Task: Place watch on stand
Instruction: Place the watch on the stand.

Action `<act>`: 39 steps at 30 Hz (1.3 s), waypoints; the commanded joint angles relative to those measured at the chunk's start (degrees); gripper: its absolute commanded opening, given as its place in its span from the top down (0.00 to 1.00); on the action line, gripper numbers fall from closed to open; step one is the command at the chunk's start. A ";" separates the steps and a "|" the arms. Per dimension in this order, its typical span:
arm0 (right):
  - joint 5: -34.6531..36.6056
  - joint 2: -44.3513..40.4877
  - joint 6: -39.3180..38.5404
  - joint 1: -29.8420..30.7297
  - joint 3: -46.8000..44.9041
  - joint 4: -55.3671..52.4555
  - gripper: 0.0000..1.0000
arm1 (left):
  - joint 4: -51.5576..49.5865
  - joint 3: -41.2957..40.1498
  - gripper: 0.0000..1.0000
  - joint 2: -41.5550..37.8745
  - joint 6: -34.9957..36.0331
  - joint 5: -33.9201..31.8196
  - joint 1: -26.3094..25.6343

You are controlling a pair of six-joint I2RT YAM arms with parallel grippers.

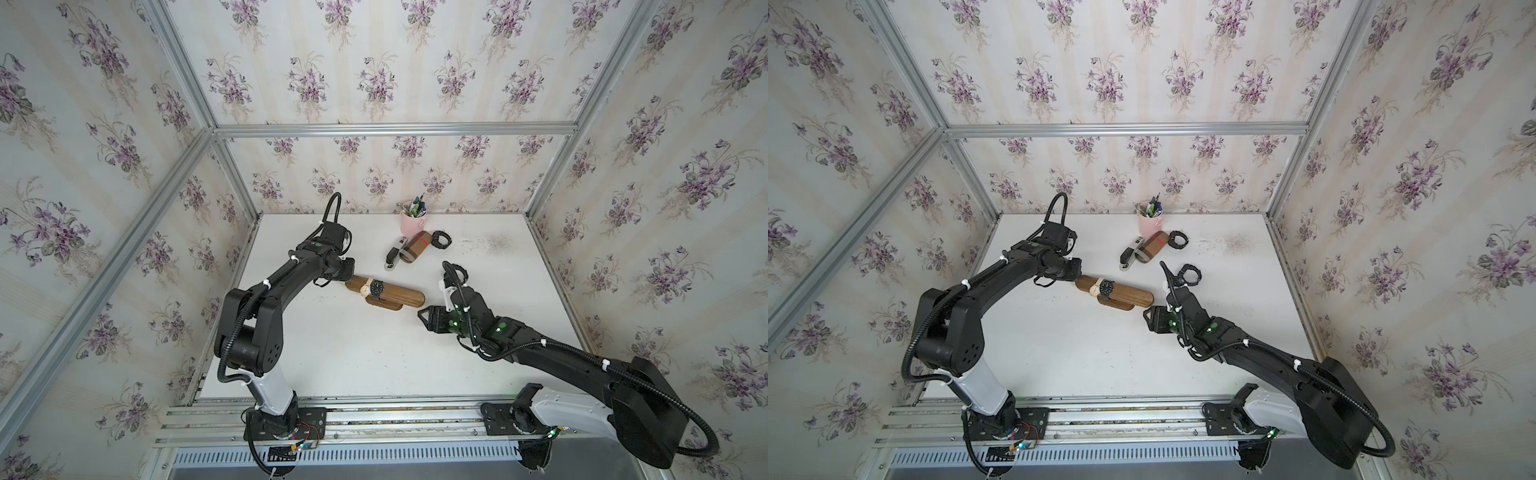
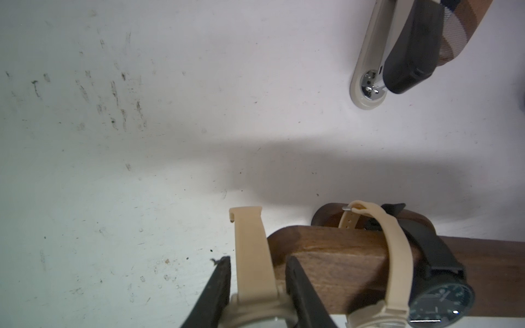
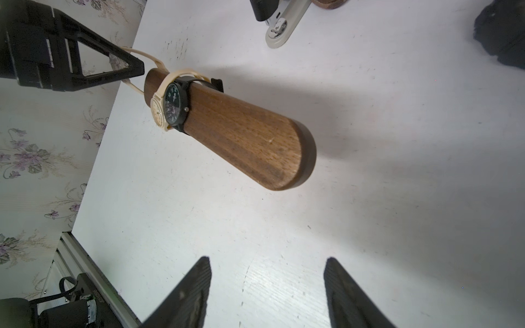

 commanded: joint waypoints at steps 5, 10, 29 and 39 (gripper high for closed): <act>0.46 0.78 -0.52 0.04 0.67 2.18 0.35 | -3.00 1.54 0.76 1.38 0.41 2.04 -0.35; 0.47 1.56 -0.78 0.05 1.01 2.22 0.35 | -4.49 2.39 0.76 2.54 0.41 1.51 -0.62; 1.49 9.40 -6.71 0.13 4.50 1.20 0.32 | -6.56 3.53 0.73 3.02 1.49 0.34 -3.42; 1.44 15.06 -10.10 0.15 8.33 0.74 0.47 | -7.41 3.72 0.72 2.80 2.12 -0.22 -4.92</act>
